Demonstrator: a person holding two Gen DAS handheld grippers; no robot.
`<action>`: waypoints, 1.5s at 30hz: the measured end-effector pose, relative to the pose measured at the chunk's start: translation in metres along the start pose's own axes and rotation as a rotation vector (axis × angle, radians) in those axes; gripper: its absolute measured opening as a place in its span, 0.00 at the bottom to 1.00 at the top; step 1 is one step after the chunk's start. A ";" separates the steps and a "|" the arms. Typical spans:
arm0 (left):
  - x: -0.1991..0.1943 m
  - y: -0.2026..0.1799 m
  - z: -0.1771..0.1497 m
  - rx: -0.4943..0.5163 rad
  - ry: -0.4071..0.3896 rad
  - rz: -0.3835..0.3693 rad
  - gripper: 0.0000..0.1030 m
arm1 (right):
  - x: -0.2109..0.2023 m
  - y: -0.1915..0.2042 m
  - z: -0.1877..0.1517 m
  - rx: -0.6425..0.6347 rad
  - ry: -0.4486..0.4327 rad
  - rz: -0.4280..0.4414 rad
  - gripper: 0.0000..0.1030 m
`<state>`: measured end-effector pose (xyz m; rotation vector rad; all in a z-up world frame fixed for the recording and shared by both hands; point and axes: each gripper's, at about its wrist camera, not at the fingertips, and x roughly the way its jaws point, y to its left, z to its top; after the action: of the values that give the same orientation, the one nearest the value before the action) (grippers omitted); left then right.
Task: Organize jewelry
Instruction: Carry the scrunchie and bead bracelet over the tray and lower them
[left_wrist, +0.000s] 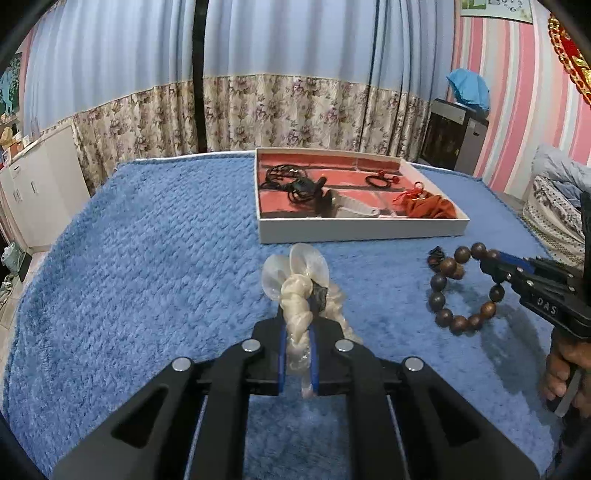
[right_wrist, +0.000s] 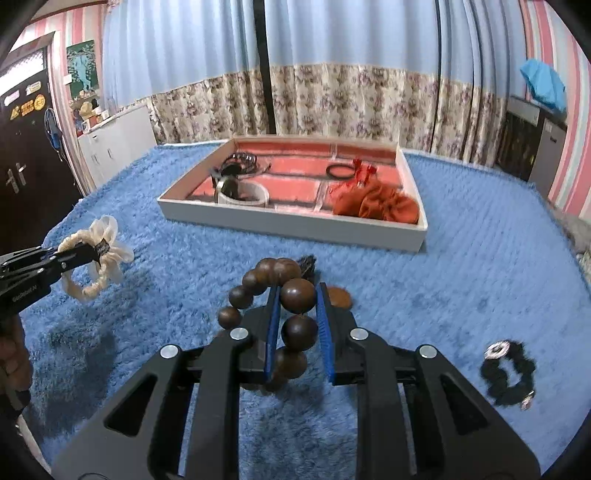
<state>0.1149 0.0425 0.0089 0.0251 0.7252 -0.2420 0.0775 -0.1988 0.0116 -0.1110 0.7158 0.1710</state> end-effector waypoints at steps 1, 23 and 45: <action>-0.001 -0.003 0.000 0.004 0.002 -0.006 0.09 | -0.002 -0.002 0.002 -0.003 -0.008 -0.005 0.19; -0.014 -0.032 0.074 0.044 -0.132 -0.004 0.09 | -0.037 -0.029 0.067 -0.033 -0.181 -0.044 0.19; 0.097 0.003 0.180 -0.052 -0.229 0.034 0.09 | 0.089 -0.055 0.160 0.067 -0.315 -0.077 0.19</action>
<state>0.3031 0.0061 0.0792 -0.0397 0.5022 -0.1894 0.2566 -0.2165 0.0746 -0.0452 0.4020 0.0878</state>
